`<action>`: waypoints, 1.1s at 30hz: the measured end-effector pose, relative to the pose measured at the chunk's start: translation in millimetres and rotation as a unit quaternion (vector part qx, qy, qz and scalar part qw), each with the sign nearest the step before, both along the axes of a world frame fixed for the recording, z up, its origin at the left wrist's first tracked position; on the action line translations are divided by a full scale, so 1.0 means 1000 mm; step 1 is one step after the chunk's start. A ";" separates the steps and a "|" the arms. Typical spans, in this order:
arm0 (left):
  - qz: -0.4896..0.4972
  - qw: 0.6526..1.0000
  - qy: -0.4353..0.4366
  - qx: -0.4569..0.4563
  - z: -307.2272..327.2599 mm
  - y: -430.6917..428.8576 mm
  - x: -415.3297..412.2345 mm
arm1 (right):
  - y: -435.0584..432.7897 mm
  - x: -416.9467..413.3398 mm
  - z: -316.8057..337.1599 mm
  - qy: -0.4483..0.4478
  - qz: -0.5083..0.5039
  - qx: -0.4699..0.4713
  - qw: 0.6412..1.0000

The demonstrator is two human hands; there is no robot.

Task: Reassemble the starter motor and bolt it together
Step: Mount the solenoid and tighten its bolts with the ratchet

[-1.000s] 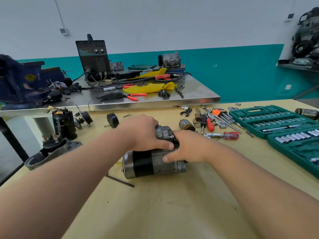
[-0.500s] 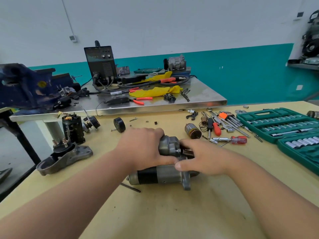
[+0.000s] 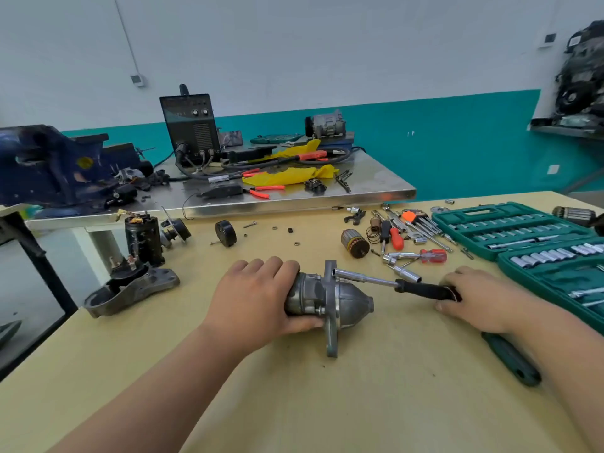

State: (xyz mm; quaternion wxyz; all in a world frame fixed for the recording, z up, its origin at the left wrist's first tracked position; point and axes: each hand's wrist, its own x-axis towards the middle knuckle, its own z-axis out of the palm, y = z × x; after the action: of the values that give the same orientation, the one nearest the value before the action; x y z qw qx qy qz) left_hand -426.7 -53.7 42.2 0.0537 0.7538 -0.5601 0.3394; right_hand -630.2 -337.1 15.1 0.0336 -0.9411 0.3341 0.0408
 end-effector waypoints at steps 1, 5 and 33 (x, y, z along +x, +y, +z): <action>0.009 1.000 0.003 0.006 0.001 0.000 -0.002 | 0.001 -0.001 -0.001 -0.021 -0.005 -0.012 1.000; 0.035 0.998 0.046 0.030 0.006 0.003 -0.008 | 0.008 -0.014 0.009 -0.299 -0.087 0.304 0.900; 0.111 0.986 0.113 0.055 0.007 -0.005 -0.015 | 0.094 -0.015 0.018 -0.519 0.147 0.777 0.326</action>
State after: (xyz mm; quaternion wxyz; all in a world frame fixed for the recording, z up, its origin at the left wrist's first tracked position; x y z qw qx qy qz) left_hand -441.5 -58.8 49.2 0.0364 0.8467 -0.4809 0.2246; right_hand -644.8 -243.2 33.2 0.9092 -0.3506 -0.0782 -0.2105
